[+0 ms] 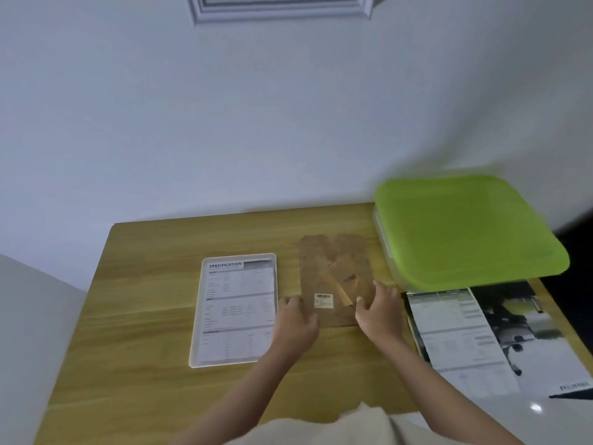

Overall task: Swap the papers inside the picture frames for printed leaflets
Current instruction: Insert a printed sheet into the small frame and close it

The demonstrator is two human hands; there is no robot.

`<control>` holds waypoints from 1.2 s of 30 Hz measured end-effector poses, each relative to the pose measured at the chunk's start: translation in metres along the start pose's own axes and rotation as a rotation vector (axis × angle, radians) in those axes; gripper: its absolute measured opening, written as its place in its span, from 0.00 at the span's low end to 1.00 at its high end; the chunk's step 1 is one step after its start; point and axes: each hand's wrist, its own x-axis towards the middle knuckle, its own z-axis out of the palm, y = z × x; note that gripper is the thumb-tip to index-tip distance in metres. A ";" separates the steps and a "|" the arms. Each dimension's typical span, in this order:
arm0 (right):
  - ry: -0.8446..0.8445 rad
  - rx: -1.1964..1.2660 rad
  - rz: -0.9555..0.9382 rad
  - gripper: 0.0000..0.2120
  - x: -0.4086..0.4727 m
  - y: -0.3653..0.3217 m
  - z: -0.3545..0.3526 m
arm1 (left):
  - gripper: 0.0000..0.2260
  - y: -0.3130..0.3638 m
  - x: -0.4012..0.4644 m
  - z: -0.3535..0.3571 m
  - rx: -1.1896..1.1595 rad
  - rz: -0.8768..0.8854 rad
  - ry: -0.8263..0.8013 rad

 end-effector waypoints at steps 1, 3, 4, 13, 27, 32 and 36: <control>-0.021 -0.026 0.008 0.27 0.007 0.002 -0.002 | 0.18 0.006 0.003 0.009 0.022 -0.024 -0.001; -0.073 -0.023 0.013 0.27 0.016 0.005 -0.004 | 0.15 0.015 0.008 0.024 0.057 -0.084 0.028; -0.095 -0.011 0.000 0.28 0.019 0.006 -0.004 | 0.13 0.019 0.010 0.029 0.069 -0.113 0.047; -0.271 0.298 -0.011 0.39 0.040 0.029 -0.007 | 0.23 0.019 0.026 0.027 -0.080 -0.285 0.159; -0.237 0.404 -0.166 0.33 -0.038 -0.028 -0.004 | 0.22 -0.034 -0.029 -0.049 -0.326 -0.212 0.313; -0.293 0.415 -0.183 0.32 -0.074 -0.062 0.031 | 0.20 -0.074 -0.054 -0.097 -0.392 -0.235 0.341; -0.333 0.399 -0.170 0.31 -0.090 -0.087 0.055 | 0.20 -0.105 -0.058 -0.124 -0.417 -0.265 0.311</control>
